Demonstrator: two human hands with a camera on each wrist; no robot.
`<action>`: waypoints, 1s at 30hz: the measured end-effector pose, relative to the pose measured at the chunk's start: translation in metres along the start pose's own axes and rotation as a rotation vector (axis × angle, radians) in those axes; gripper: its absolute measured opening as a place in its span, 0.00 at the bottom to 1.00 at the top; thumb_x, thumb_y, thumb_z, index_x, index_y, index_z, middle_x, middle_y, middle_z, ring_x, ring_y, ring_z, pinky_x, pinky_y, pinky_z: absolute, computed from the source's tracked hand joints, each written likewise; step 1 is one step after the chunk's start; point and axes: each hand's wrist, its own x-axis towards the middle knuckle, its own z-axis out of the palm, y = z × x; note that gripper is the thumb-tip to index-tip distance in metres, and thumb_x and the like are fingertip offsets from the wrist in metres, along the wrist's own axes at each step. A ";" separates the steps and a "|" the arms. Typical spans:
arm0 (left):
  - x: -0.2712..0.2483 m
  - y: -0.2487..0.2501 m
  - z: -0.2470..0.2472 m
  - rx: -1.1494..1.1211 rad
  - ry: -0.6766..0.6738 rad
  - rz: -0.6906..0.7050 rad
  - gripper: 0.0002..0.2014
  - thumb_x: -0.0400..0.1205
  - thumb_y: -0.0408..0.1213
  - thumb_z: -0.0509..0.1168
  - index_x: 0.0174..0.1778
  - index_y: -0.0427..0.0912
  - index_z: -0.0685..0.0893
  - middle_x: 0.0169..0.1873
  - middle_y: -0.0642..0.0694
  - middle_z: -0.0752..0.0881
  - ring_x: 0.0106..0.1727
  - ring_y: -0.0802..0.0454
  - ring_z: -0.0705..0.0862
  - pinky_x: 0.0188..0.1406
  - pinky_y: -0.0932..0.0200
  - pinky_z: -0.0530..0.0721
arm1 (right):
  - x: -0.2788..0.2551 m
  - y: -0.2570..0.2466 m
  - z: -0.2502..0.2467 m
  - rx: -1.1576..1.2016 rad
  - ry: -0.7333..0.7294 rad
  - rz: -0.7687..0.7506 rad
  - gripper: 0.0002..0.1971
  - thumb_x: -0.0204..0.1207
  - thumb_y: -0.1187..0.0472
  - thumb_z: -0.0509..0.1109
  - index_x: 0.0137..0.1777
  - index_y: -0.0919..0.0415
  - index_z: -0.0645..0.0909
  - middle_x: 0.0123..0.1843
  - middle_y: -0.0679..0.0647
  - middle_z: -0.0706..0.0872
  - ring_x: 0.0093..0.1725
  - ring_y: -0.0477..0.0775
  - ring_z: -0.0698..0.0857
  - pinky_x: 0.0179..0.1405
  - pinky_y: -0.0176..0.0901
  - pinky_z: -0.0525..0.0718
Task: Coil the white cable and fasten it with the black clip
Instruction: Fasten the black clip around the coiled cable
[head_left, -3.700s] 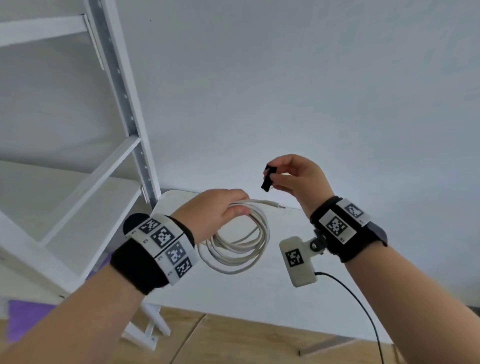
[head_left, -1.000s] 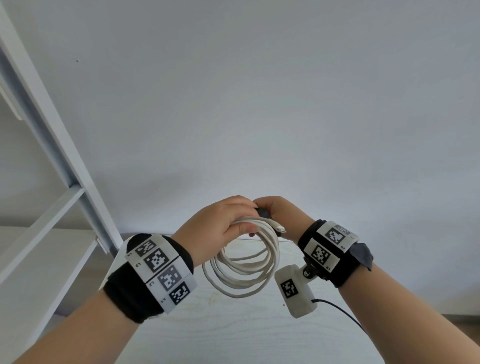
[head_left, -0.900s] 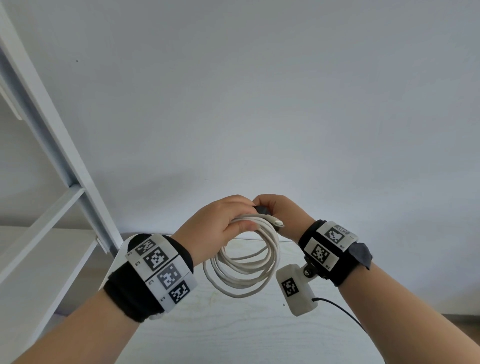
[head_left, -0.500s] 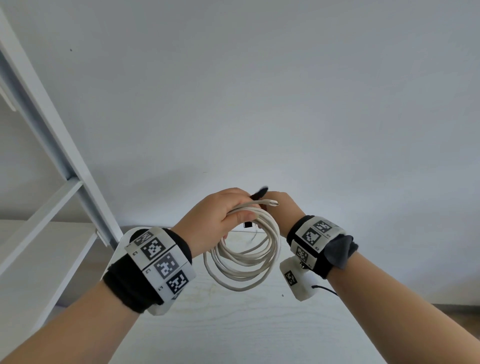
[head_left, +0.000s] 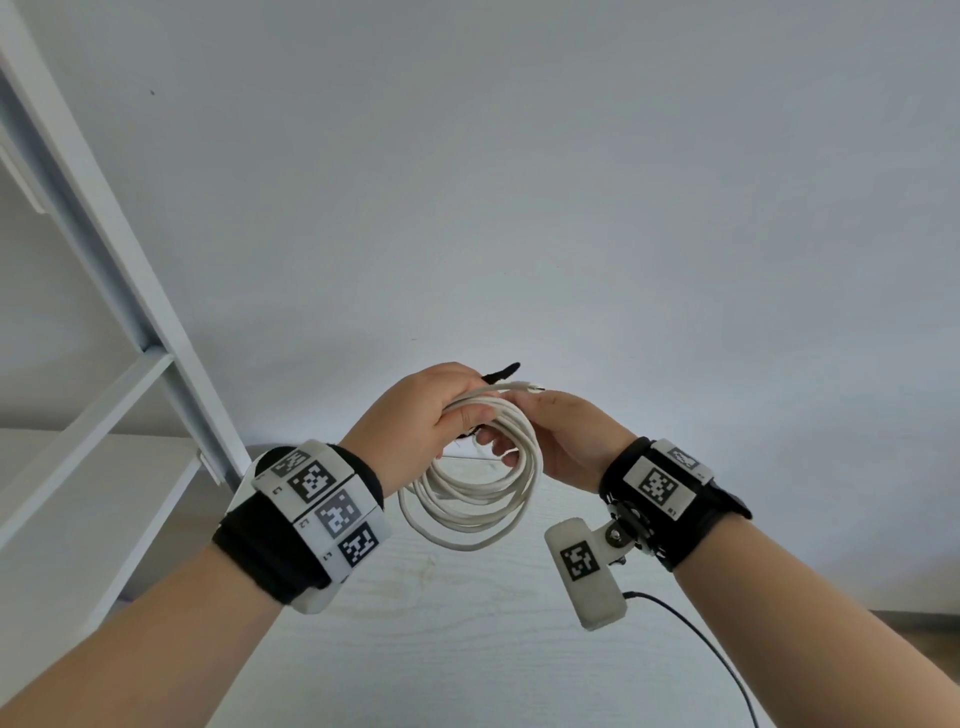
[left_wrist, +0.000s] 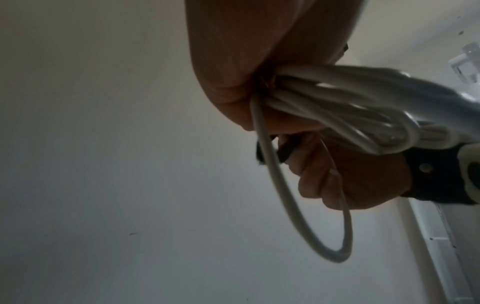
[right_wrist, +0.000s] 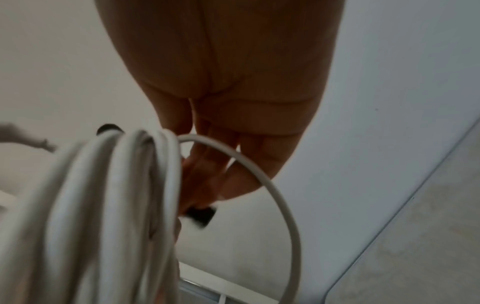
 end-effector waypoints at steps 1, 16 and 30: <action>0.000 -0.001 0.000 0.000 0.003 0.000 0.10 0.82 0.41 0.63 0.53 0.42 0.87 0.43 0.53 0.83 0.37 0.68 0.79 0.32 0.75 0.73 | 0.000 0.001 0.001 -0.012 0.021 0.006 0.18 0.79 0.51 0.54 0.50 0.58 0.84 0.43 0.51 0.90 0.41 0.47 0.84 0.41 0.37 0.83; -0.001 -0.003 0.005 -0.029 0.042 -0.047 0.11 0.81 0.44 0.63 0.52 0.42 0.86 0.42 0.48 0.84 0.34 0.67 0.79 0.32 0.72 0.74 | -0.008 0.011 0.015 -0.108 0.260 -0.095 0.38 0.67 0.56 0.75 0.74 0.57 0.58 0.51 0.61 0.89 0.54 0.61 0.87 0.58 0.48 0.80; -0.001 -0.005 0.010 0.072 0.067 -0.080 0.10 0.82 0.43 0.63 0.52 0.42 0.85 0.40 0.53 0.82 0.33 0.72 0.77 0.31 0.73 0.72 | -0.015 0.022 0.037 -0.563 0.456 -0.355 0.36 0.66 0.76 0.65 0.58 0.35 0.56 0.35 0.51 0.87 0.30 0.47 0.84 0.31 0.40 0.82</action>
